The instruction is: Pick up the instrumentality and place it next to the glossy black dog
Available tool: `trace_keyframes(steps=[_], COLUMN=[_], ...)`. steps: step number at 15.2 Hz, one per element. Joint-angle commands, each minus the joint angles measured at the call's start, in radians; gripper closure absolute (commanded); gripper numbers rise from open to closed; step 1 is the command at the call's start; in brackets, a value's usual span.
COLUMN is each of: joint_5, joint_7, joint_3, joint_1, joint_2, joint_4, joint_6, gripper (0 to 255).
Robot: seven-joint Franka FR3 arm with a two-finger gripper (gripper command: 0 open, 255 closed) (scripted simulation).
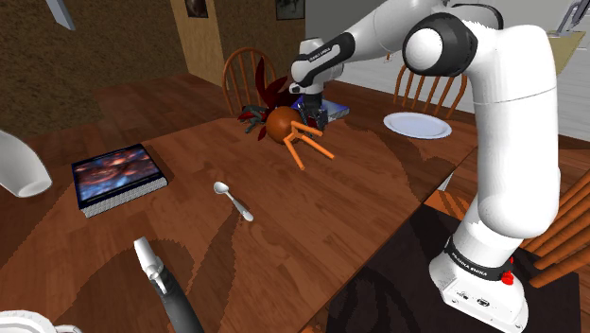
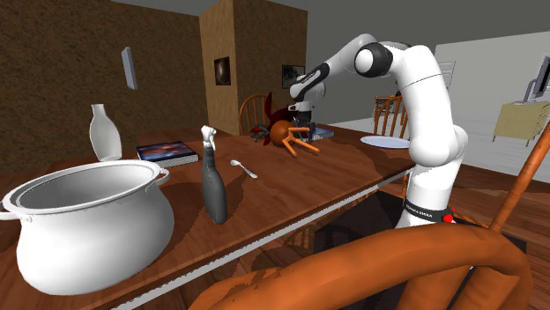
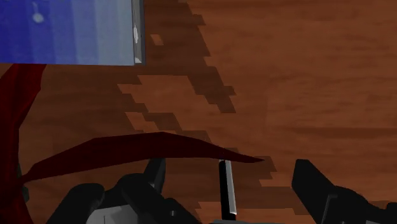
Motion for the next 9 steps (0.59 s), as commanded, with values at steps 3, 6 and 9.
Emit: trace_keyframes(steps=[3, 6, 9], joint_5=[-0.006, -0.006, -0.006], joint_7=[0.005, 0.005, 0.005], joint_3=[-0.002, -0.002, -0.002], joint_1=[0.002, 0.002, 0.002], joint_2=[-0.022, -0.022, -0.022], joint_4=[0.054, 0.054, 0.054], joint_6=[-0.076, -0.076, -0.076], gripper=[0, 0, 0])
